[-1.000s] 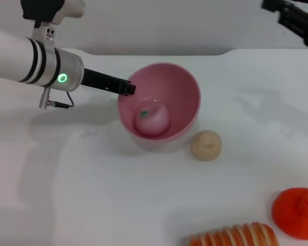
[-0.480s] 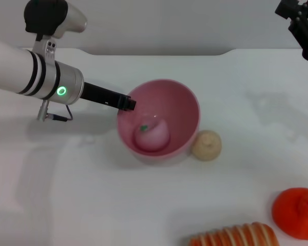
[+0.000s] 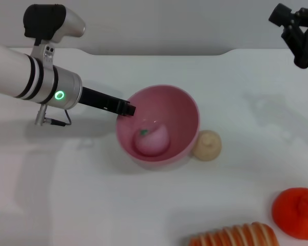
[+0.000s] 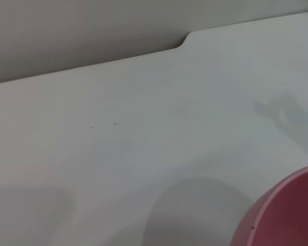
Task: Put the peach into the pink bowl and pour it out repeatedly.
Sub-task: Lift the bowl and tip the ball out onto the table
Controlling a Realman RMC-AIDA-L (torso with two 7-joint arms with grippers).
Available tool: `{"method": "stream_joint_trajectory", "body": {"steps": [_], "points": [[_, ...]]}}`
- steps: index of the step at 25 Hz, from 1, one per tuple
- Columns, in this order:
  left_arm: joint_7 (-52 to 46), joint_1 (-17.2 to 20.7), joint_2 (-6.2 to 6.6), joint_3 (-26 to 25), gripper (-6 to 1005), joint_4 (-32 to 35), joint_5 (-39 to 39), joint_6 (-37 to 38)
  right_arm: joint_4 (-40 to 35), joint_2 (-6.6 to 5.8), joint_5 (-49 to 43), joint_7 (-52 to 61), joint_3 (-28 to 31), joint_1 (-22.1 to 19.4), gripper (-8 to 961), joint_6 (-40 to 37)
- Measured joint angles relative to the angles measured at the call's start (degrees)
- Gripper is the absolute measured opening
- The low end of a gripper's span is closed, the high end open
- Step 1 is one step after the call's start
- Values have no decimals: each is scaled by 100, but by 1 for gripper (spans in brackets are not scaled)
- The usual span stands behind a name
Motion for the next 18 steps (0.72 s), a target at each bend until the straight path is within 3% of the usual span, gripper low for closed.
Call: {"method": "stream_joint_trajectory", "body": {"steps": [18], "points": [[-9,36,-11,27,45,4,-71,-38,520,-16,195,-325,26,438,-2,267]]}}
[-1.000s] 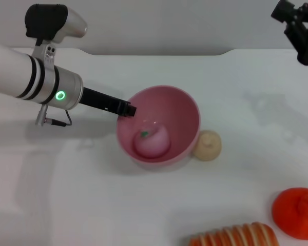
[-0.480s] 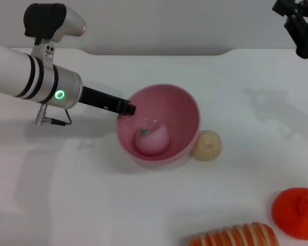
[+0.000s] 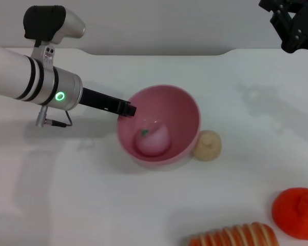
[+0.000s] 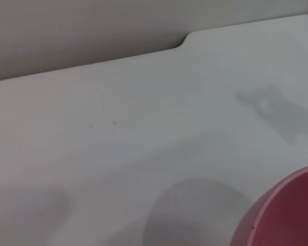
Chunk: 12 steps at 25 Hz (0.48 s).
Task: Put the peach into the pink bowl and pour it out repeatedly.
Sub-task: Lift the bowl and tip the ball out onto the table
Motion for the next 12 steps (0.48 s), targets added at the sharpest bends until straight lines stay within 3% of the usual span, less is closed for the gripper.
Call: {"method": "stream_joint_trajectory", "body": {"steps": [12], "points": [[8,10,1,26,45,-39,-8,24,150,15,17,-2,-1,-49,-2,-37]]}}
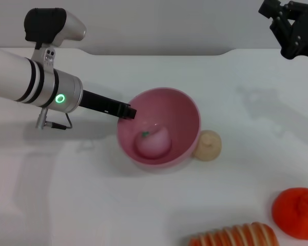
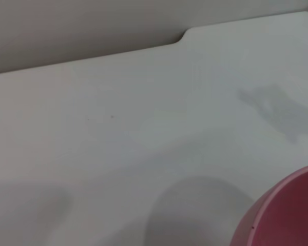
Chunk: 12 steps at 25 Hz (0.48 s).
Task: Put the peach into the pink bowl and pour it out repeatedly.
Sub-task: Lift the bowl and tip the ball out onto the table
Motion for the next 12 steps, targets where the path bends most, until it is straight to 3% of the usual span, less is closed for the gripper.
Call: {"method": "stream_joint_trajectory", "body": {"steps": [12], "points": [[238,172,5,-58,44,41,2,-147,232,-1,9,-130,-4,-34,-2,9]]}}
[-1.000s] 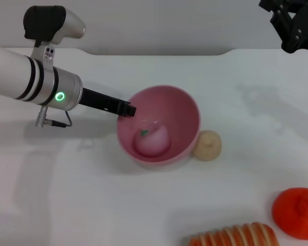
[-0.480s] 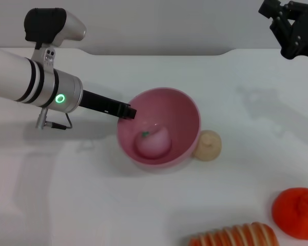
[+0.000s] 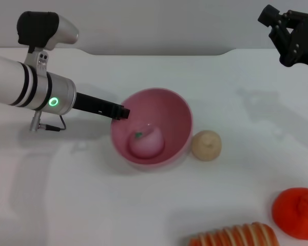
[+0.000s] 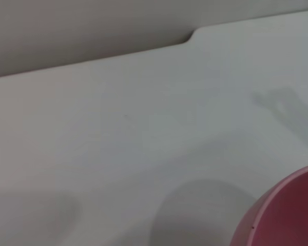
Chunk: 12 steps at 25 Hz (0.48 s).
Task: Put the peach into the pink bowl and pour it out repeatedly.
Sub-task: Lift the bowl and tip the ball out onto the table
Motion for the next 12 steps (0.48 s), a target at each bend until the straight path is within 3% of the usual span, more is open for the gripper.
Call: {"method": "stream_joint_trajectory", "body": {"steps": [9,11,12], "points": [[409,132,-21,40,44,269,-172,-300,92,-3,0,-65,3,55,-1,40],[1277,362,-38,215,44,419,-1018,-745,125,-6,0,-80,4,68,0,67],[1277,362,-38,215,44,419,-1018,-745,131,-6,0,-81,4,68,0,82]]}}
